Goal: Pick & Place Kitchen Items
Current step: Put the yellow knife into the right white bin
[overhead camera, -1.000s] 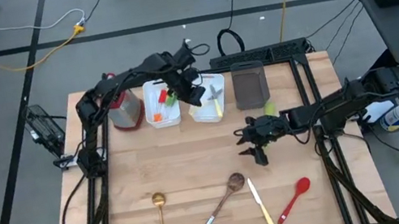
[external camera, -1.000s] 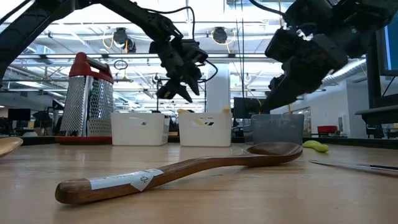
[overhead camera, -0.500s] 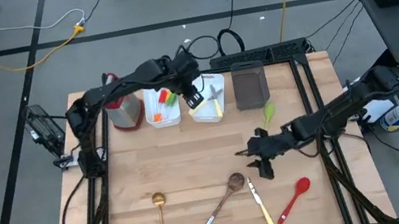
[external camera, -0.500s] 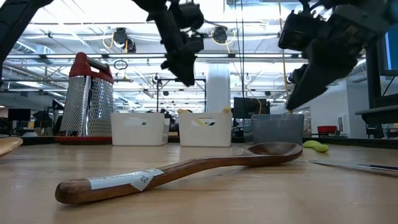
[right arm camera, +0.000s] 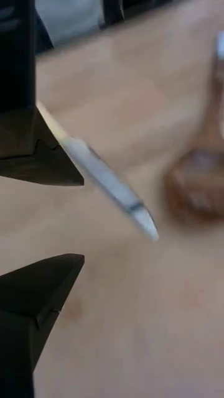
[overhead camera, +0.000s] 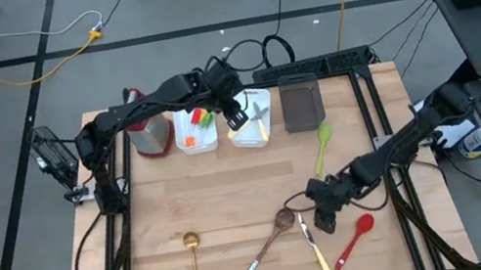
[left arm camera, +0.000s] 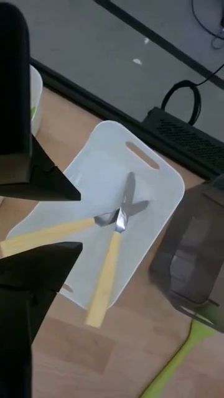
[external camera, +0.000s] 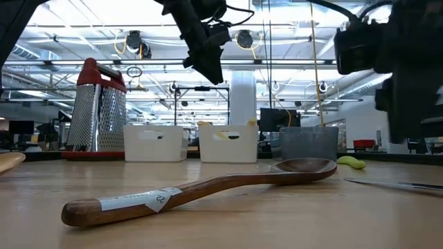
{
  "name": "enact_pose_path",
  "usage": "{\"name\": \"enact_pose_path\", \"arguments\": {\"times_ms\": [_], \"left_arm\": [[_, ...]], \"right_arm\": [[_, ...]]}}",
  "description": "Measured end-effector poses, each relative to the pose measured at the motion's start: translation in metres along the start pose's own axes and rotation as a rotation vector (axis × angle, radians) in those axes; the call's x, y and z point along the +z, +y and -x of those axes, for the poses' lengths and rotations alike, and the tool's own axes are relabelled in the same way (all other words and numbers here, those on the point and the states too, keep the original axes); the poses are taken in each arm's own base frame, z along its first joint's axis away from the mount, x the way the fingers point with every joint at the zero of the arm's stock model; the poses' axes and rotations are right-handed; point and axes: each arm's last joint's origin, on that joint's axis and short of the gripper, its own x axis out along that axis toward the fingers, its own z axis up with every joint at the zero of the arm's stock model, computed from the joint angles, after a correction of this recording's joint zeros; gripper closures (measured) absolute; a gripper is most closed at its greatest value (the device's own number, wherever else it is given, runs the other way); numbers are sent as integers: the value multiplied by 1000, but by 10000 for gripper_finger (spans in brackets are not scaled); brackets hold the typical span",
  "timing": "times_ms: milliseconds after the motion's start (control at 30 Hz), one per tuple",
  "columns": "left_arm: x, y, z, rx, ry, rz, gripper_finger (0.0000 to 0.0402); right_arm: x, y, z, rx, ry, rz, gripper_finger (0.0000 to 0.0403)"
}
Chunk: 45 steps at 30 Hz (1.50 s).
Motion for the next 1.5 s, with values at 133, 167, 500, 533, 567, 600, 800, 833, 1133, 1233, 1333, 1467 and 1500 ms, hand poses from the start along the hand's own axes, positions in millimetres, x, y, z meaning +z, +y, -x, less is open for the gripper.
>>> {"name": "enact_pose_path", "arguments": {"times_ms": [133,167,500,533,567,600,800,833,1133,1233,1333,1467,1500], "left_arm": [[0,0,0,0,-1,-1,282],[0,0,0,0,-1,-2,282],[1,0,0,0,-8,-21,282],[1,0,0,0,-8,-21,282],[1,0,0,0,-8,-21,282],[1,0,0,1,-8,-21,282],[1,0,0,0,-8,-21,282],[1,0,0,1,-8,-21,282],[1,0,0,0,-7,-23,282],[1,0,0,0,-6,-28,282],[1,0,0,0,-6,-30,282],[0,0,0,0,-3,-35,282],[0,0,0,0,-2,-46,282]], "right_arm": [[-7,11,-8,90,65,-41,220],[-9,15,-10,120,80,-52,220],[-26,32,-40,221,141,-106,220],[-26,32,-44,219,143,-109,220],[-26,32,-48,222,143,-110,220],[-26,33,-53,228,141,-108,220],[-23,28,-70,219,135,-45,220],[-21,26,-70,214,130,-29,220],[-8,11,-74,120,93,124,230],[-5,9,-76,120,83,149,250],[-3,7,-76,132,111,135,270],[-3,5,-76,141,168,14,267],[-4,5,-76,140,171,6,262]]}}
